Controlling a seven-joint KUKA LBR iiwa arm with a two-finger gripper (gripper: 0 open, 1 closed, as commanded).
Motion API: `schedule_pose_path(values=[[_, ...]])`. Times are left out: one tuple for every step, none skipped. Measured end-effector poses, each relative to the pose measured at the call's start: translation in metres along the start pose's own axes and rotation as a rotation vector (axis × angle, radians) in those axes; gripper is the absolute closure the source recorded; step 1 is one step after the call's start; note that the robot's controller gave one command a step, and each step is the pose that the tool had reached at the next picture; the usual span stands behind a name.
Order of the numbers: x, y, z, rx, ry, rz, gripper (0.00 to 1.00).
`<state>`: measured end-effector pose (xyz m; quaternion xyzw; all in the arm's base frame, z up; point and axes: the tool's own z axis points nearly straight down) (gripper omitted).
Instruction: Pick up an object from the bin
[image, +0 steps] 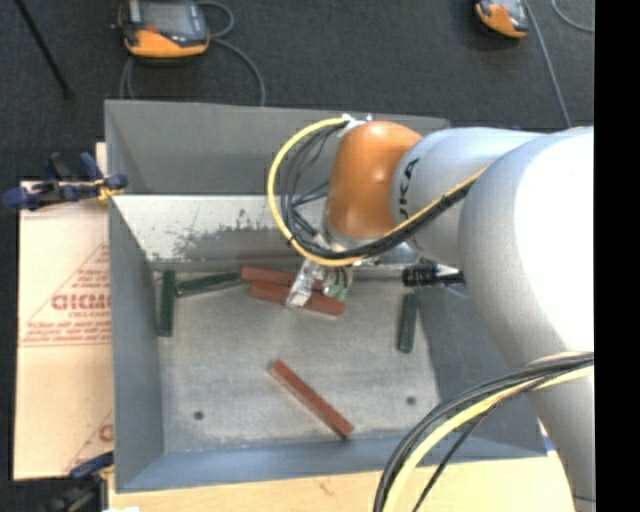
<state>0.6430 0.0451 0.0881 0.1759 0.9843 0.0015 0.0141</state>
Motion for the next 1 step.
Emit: schedule_pose_path(values=[[0.0021, -0.0009, -0.0048, 0.005, 0.014, -0.001, 1.00]])
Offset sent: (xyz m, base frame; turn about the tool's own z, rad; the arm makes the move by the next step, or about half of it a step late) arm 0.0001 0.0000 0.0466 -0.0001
